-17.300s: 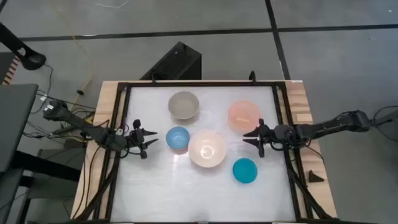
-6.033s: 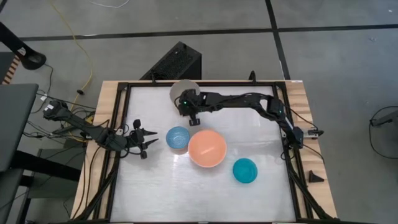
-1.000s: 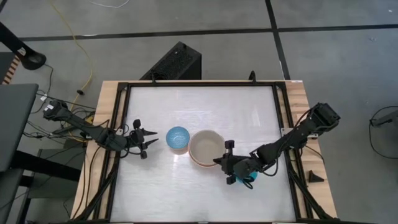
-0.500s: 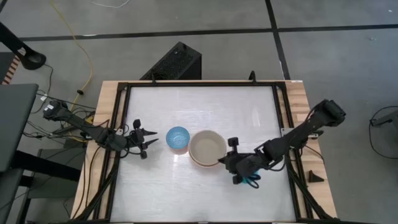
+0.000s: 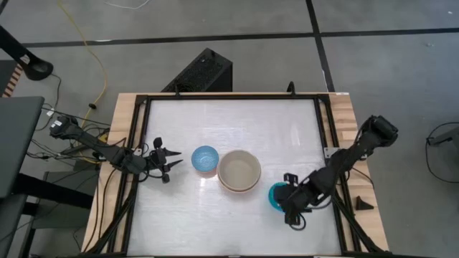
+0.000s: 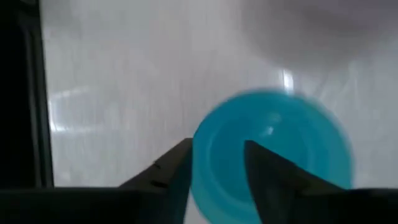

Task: Nest bowls inside each other
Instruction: Stack the light blue bowl on the gray bowl

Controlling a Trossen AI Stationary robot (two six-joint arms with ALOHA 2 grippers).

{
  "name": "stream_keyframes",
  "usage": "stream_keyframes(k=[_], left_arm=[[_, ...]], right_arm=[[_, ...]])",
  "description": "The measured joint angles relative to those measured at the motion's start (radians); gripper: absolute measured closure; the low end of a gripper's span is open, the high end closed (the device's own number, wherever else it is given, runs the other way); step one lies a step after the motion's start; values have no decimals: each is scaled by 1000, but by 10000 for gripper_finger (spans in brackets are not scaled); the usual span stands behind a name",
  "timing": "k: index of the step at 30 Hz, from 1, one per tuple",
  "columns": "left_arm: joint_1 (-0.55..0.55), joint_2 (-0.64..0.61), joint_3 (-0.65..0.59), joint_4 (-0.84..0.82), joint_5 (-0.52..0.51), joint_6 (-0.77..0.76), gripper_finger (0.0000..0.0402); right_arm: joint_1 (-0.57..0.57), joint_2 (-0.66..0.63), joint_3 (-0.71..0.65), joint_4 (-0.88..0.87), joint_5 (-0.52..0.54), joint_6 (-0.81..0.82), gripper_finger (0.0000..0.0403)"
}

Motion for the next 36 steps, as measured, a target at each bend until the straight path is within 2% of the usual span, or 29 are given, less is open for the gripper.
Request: stream_keyframes(k=[4,8,14,21,24,26,29,33,34,36], left_arm=[[0,0,0,-1,0,0,276],[0,0,0,-1,0,0,276],[0,0,0,-1,0,0,276],[0,0,0,-2,0,0,276],[0,0,0,-2,0,0,276],[0,0,0,-2,0,0,276],[0,0,0,-2,0,0,276],[0,0,0,-2,0,0,276],[0,0,0,-2,0,0,276],[0,0,0,-2,0,0,276]], right_arm=[[37,62,0,-16,-79,4,156],[38,107,0,-17,-171,12,123],[38,181,0,-23,-169,33,117],[34,271,2,-22,-165,-29,121],[35,276,3,-24,-163,-55,142],[35,272,3,-29,-161,-64,170],[34,259,0,-44,-159,-67,238],[35,235,1,-82,-130,-86,360],[35,227,1,-98,-130,-98,377],[30,212,1,-117,-128,-101,378]])
